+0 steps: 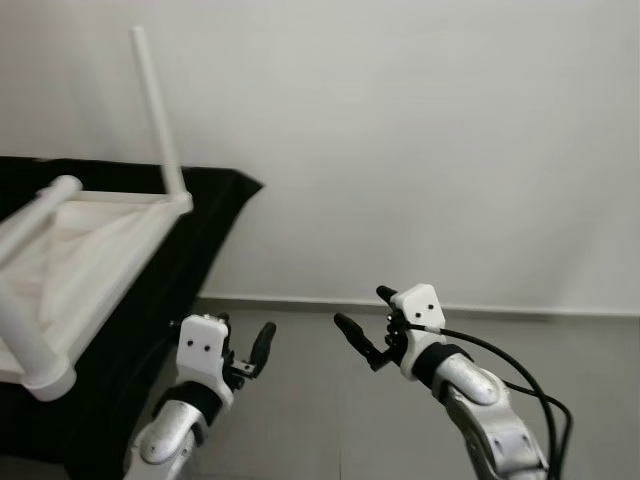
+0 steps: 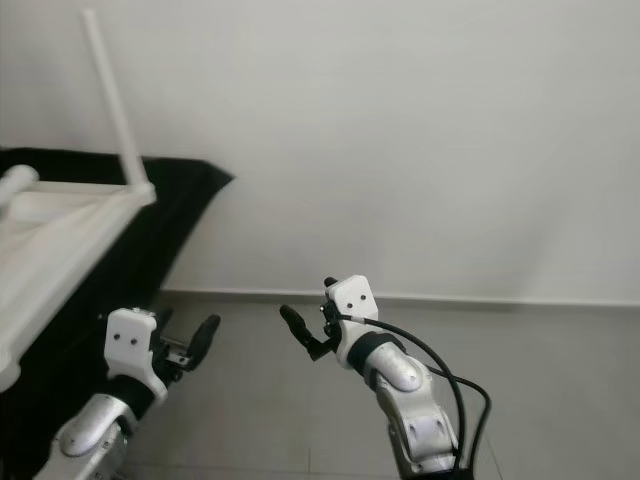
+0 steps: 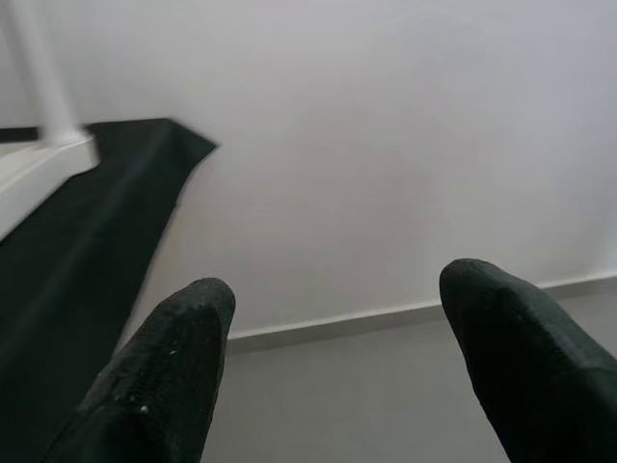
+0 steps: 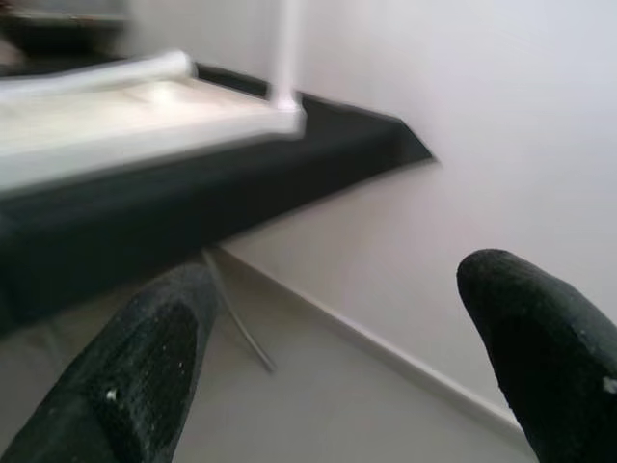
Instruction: Building children table
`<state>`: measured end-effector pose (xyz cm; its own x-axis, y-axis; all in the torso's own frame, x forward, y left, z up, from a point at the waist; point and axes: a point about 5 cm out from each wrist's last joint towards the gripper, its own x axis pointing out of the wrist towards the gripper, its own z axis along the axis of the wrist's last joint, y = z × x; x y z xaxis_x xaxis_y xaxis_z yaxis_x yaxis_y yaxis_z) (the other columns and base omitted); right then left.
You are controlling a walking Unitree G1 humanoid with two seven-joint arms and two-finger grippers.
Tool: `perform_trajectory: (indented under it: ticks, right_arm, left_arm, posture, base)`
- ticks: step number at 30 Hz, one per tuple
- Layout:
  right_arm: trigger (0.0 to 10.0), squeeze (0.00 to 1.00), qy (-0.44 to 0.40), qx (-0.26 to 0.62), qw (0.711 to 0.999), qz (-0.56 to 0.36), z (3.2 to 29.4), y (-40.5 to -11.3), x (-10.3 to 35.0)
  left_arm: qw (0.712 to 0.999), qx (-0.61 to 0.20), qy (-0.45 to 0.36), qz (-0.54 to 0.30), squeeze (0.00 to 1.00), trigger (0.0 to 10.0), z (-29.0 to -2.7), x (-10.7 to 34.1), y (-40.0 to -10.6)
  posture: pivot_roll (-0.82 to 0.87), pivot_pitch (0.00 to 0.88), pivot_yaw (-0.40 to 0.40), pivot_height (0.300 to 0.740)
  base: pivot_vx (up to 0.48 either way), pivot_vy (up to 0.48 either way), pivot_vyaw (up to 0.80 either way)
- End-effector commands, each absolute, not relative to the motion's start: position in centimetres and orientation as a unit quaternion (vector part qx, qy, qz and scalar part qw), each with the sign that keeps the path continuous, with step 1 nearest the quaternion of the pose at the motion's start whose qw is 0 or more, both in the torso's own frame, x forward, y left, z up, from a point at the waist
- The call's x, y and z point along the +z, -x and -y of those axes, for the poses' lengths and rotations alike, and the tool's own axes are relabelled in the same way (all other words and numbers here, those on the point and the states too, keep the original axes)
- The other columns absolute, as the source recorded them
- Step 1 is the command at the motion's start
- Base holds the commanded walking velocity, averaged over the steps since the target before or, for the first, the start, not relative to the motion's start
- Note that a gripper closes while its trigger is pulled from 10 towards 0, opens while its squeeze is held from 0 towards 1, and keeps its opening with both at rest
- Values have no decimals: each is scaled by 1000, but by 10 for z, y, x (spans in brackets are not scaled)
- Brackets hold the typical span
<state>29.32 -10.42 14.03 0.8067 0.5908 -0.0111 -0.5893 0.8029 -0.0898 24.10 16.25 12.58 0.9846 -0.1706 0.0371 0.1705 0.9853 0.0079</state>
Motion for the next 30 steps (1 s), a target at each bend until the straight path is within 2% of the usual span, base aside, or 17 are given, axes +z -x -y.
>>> perform_trajectory:
  ticks: [1, 22, 30]
  right_arm:
    - [10000, 0, 47, 306, 951, -6, 112, -290, 133]
    - [10000, 0, 47, 318, 947, -11, 109, -291, 134]
    - [10000, 0, 39, 335, 941, -9, 107, -288, 135]
  left_arm:
    - [996, -93, -3, 12, 0, 10000, -159, 124, -243]
    - [996, -93, -5, 10, 0, 10000, -161, 125, -244]
    - [996, -94, -8, 9, 0, 10000, -161, 125, -243]
  posture:
    - [-68, 0, -45, 740]
    - [-57, 0, -40, 740]
    - [-41, 0, -44, 740]
  base:
    - [341, 0, 0]
    - [336, 0, 0]
    - [330, 0, 766]
